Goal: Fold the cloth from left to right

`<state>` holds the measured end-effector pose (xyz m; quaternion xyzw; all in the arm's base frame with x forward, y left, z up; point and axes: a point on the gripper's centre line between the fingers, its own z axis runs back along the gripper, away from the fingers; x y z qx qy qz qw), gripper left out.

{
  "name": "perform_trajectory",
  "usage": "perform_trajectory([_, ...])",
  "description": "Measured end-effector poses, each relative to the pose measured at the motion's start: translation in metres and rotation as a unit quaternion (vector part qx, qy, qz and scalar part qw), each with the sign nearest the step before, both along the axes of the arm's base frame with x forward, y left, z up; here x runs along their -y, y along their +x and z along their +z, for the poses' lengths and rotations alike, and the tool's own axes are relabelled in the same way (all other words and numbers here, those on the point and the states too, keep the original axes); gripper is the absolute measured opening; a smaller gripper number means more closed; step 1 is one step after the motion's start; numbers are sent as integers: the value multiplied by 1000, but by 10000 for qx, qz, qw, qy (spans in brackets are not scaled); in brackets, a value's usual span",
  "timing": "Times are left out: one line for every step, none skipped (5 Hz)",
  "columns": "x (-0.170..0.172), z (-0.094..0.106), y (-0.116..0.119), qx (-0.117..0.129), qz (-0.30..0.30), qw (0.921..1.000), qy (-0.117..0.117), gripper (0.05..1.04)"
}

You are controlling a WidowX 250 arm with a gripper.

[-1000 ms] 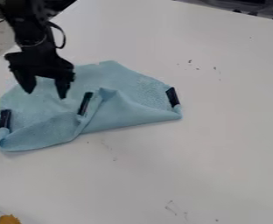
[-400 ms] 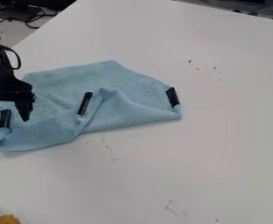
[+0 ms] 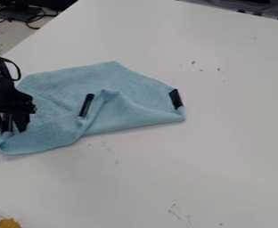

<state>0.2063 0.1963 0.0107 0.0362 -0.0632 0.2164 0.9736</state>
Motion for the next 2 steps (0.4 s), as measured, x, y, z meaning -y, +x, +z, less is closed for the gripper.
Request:
perform_trajectory([0,-4,1,-3,-41,10000,-72,393])
perform_trajectory([-2,-2,3,0,-49,10000,-43,197])
